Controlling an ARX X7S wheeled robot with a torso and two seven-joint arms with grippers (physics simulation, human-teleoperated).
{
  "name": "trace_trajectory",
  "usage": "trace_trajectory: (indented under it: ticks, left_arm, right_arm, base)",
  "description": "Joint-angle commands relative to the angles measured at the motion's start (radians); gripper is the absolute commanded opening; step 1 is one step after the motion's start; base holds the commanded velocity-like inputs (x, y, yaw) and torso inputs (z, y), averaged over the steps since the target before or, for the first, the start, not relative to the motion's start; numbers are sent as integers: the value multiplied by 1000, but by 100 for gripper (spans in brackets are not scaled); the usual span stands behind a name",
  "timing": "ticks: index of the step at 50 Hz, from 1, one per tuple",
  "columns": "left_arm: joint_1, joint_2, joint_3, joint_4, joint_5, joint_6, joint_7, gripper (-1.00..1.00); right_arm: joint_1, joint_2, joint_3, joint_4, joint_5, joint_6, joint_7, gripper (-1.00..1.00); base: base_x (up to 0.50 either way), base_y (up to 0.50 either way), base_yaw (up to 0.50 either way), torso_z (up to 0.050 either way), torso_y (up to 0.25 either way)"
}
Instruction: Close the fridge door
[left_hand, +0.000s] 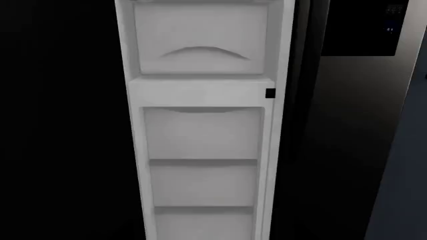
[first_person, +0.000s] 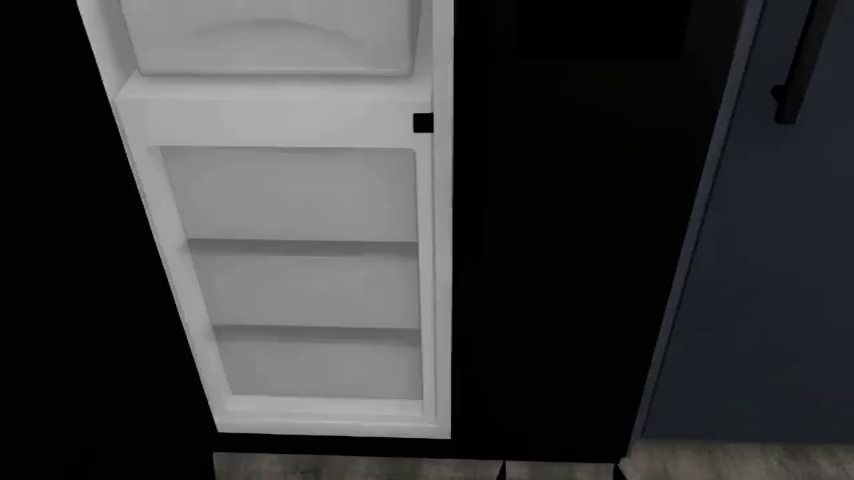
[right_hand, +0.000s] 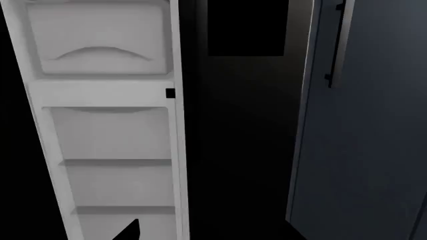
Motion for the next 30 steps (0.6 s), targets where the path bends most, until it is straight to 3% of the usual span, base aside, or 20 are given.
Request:
trace_trajectory:
  ticks: [1,6,30]
  left_arm:
    - [1,-12,15,1,-12,1,-15,100]
    - [0,-32,41,3,-27,1,-41,100]
    - [8,-76,78,21,-72,2,-94,100]
  right_arm:
    - [-1,12,-17,-1,12,0,17,100]
    - [10,31,-42,9,11,19,58,100]
    - [19,72,-92,15,52,7,103,100]
  base:
    - [0,0,0,0,0]
    - [0,55,0,0,0]
    - [-16,498,0,0,0]
